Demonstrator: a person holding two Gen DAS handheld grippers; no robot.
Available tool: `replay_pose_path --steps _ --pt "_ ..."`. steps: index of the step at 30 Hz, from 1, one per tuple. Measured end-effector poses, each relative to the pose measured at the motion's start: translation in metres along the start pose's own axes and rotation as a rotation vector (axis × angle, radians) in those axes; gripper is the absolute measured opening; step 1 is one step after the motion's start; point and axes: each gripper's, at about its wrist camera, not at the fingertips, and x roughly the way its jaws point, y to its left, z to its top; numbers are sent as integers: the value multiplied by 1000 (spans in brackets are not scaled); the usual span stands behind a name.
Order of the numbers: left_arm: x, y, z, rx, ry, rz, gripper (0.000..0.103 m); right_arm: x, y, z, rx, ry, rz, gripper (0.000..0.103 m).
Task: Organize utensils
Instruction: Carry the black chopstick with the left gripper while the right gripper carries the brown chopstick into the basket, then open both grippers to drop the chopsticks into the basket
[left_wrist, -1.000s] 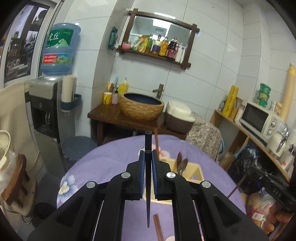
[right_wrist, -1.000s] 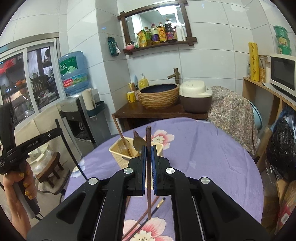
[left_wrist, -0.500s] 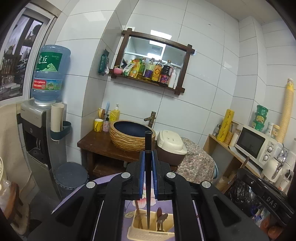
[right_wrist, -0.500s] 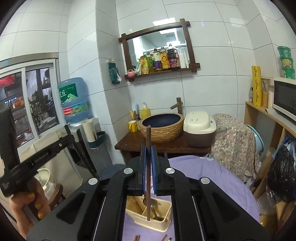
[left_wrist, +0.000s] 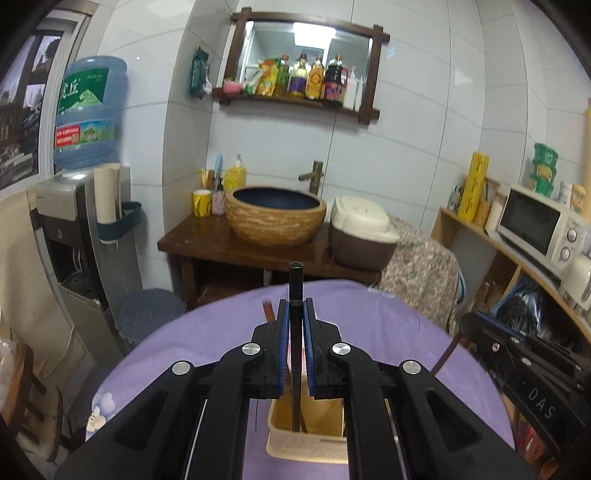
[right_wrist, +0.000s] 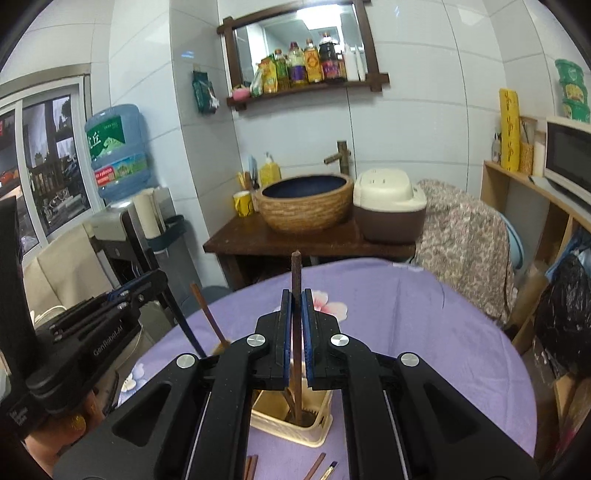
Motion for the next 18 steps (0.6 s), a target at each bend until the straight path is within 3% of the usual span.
replay_pose_path --steps 6,10,11,12,13,14,15,18 --pt "19 2 -23 13 63 -3 8 7 -6 -13 2 -10 -25 6" --pt "17 1 -29 20 57 -3 9 6 -8 -15 -7 -16 -21 9" --pt "13 0 -30 29 49 -5 13 6 -8 -16 -12 -22 -24 12" --pt "8 -2 -30 41 39 -9 26 3 -7 -17 -19 -36 -34 22" --pt "5 -4 -31 48 27 -6 35 0 -8 -18 -21 -52 -38 41" --pt "-2 -6 -32 53 4 3 52 -3 -8 -19 -16 -69 -37 49" --pt "-12 -6 -33 55 -29 12 61 -9 -10 -20 -8 -91 -42 54" --pt "-37 -4 -40 59 -66 14 73 -21 -12 -24 1 -118 -59 56"
